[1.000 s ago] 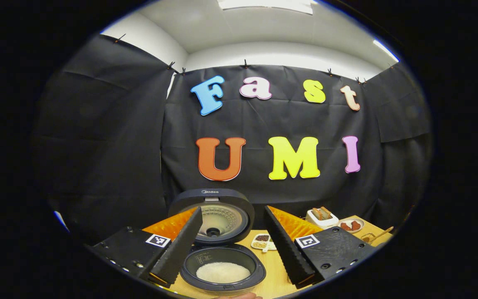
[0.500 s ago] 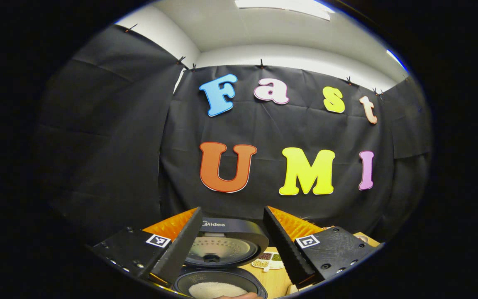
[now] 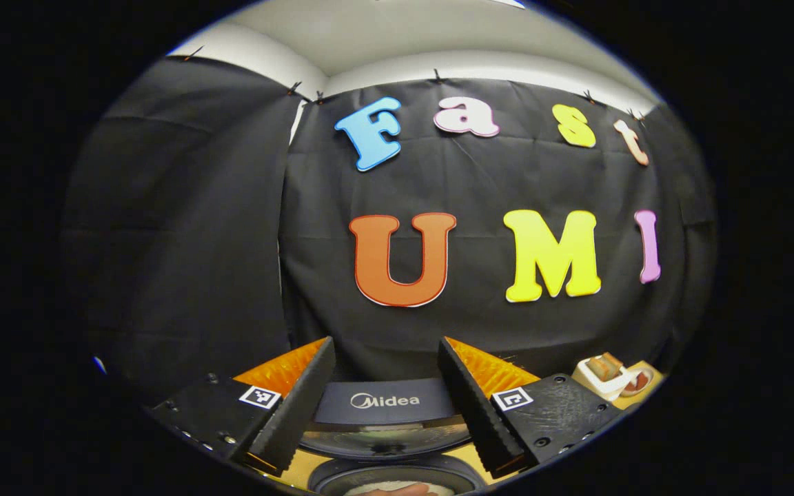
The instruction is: Close the left gripper, press the button to open the rice cooker; take a wooden spoon from the chopstick holder with the right hand, scoop a spoonful of rice and pour it into the rice cooker, then put the wooden spoon back into the chopstick holder.
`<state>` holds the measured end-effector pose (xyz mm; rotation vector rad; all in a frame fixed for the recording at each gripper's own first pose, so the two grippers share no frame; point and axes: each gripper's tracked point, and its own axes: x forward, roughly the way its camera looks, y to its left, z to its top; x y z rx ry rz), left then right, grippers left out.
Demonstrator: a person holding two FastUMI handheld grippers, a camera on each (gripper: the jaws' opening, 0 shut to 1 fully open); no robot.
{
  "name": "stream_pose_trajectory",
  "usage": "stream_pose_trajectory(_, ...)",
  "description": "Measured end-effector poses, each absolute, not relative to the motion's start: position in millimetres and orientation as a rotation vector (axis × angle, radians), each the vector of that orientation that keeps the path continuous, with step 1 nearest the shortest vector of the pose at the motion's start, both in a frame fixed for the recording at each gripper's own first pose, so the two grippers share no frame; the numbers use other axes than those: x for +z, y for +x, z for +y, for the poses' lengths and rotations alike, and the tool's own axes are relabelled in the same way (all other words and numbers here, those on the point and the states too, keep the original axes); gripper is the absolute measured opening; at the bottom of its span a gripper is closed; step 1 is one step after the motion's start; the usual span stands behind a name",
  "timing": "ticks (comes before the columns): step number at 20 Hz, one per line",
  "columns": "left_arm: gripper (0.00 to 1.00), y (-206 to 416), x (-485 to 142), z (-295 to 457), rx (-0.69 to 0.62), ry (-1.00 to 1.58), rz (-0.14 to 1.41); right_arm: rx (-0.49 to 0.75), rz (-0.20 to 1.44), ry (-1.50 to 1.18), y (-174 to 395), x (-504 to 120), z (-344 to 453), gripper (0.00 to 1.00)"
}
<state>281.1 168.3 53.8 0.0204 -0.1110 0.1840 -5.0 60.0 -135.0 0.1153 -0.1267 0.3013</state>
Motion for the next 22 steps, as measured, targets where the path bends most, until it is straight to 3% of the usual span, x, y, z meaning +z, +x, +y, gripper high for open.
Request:
stream_pose_trajectory(3,0.97,268,48,168,0.187,-0.006,-0.066,0.304,-0.156,0.122,-10,-132,67,0.93)
stream_pose_trajectory(5,0.99,257,43,166,0.203,-0.013,-0.041,0.317,-0.163,0.124,-16,-129,68,1.0)
stream_pose_trajectory(8,0.99,237,33,159,0.213,-0.016,-0.011,0.339,-0.148,0.122,-20,-129,67,0.94)
stream_pose_trajectory(9,0.99,230,30,157,0.217,-0.014,-0.004,0.341,-0.146,0.129,-20,-127,65,0.97)
stream_pose_trajectory(11,0.99,218,20,149,0.21,0.0,-0.002,0.348,-0.138,0.14,-26,-129,62,0.94)
stream_pose_trajectory(13,0.98,206,-1,139,0.194,-0.012,0.036,0.327,-0.157,0.159,-29,-123,51,0.97)
stream_pose_trajectory(18,0.98,173,-50,123,0.185,-0.025,0.074,0.268,-0.211,0.157,-44,-106,25,0.93)
stream_pose_trajectory(19,0.98,168,-58,119,0.18,-0.035,0.088,0.269,-0.211,0.156,-47,-106,25,0.97)
stream_pose_trajectory(20,0.98,165,-67,116,0.183,-0.036,0.103,0.271,-0.209,0.152,-49,-106,25,0.93)
stream_pose_trajectory(22,0.99,160,-81,114,0.183,-0.048,0.134,0.271,-0.209,0.147,-51,-104,25,1.0)
